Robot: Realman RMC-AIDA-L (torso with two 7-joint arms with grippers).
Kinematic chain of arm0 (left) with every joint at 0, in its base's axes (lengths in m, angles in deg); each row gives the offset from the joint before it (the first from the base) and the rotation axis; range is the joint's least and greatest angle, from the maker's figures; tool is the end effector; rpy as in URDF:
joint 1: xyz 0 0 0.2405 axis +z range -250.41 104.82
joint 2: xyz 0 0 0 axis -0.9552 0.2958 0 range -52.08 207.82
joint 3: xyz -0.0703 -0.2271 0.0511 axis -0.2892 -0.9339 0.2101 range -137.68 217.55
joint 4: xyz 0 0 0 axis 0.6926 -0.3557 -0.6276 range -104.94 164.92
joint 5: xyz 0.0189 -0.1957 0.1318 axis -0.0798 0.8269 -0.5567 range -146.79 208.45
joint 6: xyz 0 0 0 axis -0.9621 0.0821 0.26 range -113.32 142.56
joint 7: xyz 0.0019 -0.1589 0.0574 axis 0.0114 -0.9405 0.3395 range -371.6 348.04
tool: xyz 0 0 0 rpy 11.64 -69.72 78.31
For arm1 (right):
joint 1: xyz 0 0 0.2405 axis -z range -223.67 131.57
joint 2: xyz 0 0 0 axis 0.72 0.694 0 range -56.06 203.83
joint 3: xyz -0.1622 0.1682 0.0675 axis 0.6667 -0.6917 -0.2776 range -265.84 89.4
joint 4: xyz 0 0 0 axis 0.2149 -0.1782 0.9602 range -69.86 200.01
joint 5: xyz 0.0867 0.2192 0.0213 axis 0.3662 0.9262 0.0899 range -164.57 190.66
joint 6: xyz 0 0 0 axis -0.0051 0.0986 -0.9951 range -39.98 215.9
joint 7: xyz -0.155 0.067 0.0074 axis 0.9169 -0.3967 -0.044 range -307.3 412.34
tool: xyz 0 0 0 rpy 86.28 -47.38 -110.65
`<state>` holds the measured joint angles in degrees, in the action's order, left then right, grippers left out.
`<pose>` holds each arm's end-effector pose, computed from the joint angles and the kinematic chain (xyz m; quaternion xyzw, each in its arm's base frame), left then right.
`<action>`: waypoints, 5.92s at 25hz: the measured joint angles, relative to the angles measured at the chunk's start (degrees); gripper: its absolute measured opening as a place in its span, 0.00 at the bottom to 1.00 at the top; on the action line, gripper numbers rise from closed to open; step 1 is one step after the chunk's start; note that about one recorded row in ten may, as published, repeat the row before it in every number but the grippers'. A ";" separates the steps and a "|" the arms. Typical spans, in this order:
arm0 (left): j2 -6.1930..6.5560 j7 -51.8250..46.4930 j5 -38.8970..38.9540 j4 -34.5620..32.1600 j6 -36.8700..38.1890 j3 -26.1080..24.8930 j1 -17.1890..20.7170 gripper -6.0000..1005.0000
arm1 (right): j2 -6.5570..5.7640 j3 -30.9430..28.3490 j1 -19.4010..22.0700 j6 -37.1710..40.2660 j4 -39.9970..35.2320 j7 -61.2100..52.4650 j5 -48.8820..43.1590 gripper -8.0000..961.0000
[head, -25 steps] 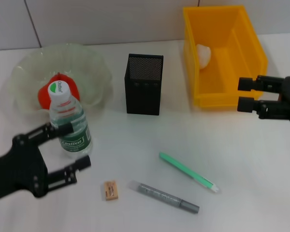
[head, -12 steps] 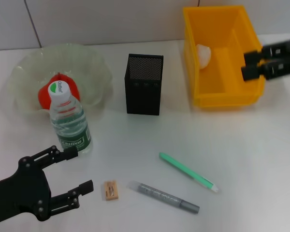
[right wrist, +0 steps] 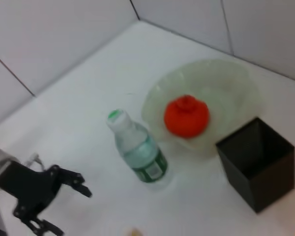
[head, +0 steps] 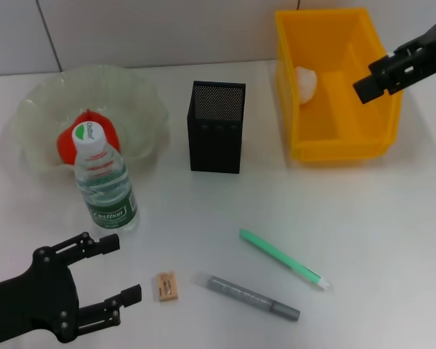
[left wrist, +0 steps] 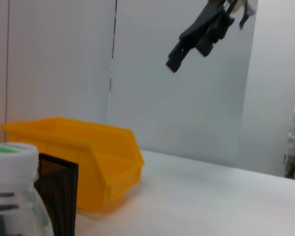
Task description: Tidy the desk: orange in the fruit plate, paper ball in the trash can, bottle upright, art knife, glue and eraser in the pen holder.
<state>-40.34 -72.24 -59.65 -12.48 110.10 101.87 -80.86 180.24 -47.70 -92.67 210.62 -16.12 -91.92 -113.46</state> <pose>-0.2886 0.2526 -0.0213 -0.9332 -0.1244 -0.3077 0.1376 0.1100 0.3667 0.1663 -0.9364 0.3384 0.0261 0.0887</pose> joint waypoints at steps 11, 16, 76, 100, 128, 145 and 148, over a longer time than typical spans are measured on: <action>0.01 -1.15 -0.14 -0.04 -0.99 -0.80 -0.27 0.78 | -1.08 13.78 -7.88 2.47 -1.07 -6.33 -11.87 0.81; -0.10 -1.17 -0.14 -0.04 -1.09 -1.51 -0.28 0.78 | -0.14 20.35 -8.94 2.39 2.63 -5.26 -12.00 0.81; -0.54 4.44 0.46 6.50 -4.71 -2.31 -3.52 0.78 | 11.06 14.65 -2.05 -3.62 0.12 13.54 -22.95 0.79; -0.13 8.99 0.62 11.16 -10.11 -0.31 -4.96 0.78 | 13.00 31.96 -0.65 -17.67 10.89 -0.39 -24.31 0.79; -0.36 9.03 0.90 11.57 -12.00 -0.15 -5.11 0.78 | 13.35 52.93 4.42 -26.98 8.28 -17.10 -23.98 0.79; -0.27 8.95 0.94 11.71 -11.65 -0.35 -5.11 0.78 | 13.35 55.59 5.04 -29.02 9.54 -17.90 -22.94 0.54; -0.26 9.02 0.93 11.67 -11.77 -0.35 -5.40 0.78 | 13.35 55.80 5.05 -29.18 9.61 -17.90 -22.47 0.53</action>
<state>-40.60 -63.22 -58.72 -0.81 98.33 101.52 -86.27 193.59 8.10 -87.62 181.44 -6.51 -109.82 -135.92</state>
